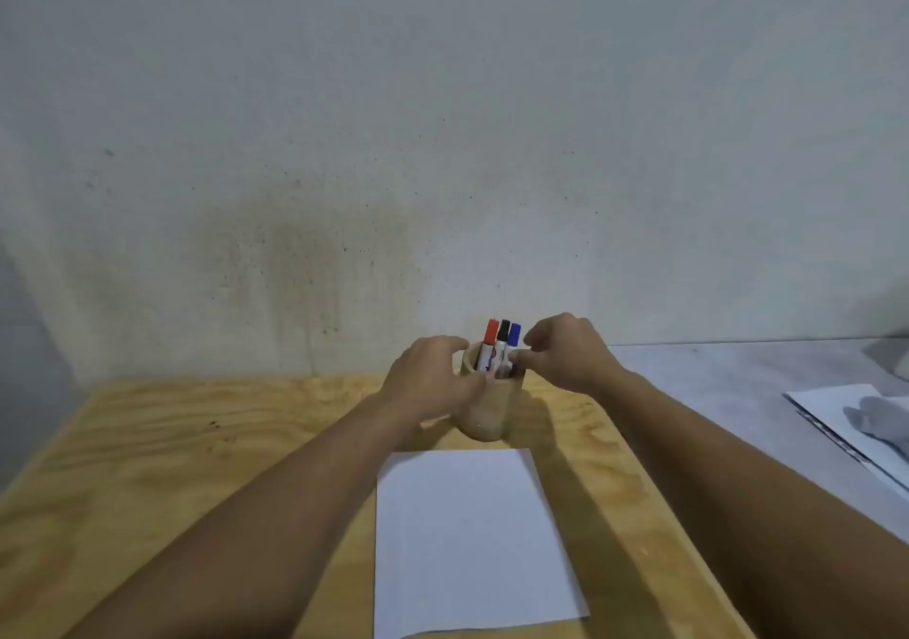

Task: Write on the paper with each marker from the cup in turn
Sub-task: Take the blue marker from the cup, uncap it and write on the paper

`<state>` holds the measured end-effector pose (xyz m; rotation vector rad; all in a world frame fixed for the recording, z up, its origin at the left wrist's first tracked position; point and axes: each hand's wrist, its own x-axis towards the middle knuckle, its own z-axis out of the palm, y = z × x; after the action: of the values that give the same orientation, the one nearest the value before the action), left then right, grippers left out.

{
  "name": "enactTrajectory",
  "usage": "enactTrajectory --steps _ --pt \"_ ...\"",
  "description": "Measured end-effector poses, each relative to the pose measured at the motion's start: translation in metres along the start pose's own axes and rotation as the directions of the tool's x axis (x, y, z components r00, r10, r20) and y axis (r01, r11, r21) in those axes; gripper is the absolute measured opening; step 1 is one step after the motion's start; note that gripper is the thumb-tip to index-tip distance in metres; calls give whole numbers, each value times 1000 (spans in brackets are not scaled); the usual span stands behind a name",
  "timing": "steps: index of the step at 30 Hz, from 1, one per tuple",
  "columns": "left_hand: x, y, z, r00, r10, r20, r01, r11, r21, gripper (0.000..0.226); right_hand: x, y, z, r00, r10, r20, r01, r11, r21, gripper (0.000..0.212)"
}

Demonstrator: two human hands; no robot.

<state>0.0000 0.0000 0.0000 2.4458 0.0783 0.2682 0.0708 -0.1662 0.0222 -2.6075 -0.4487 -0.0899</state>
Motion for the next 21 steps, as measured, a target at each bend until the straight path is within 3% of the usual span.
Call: enactTrajectory --steps 3,7,11,17,21 --pt "0 1 8 998 -11 -55 8 998 -55 55 5 -1 12 998 38 -55 -32 994 105 44" --pt "-1 -2 10 997 -15 -78 4 989 -147 46 9 -1 25 993 72 -89 -53 979 198 23" --pt "2 -9 13 996 -57 -75 43 983 -178 63 11 0 25 983 128 -132 -71 927 369 16" --pt "4 -13 16 998 -50 -33 44 989 -144 67 10 -15 -12 949 49 -311 121 855 505 20" --pt "3 -4 -2 990 -47 -130 1 942 -336 57 -5 -37 -38 927 -61 -370 256 824 506 21"
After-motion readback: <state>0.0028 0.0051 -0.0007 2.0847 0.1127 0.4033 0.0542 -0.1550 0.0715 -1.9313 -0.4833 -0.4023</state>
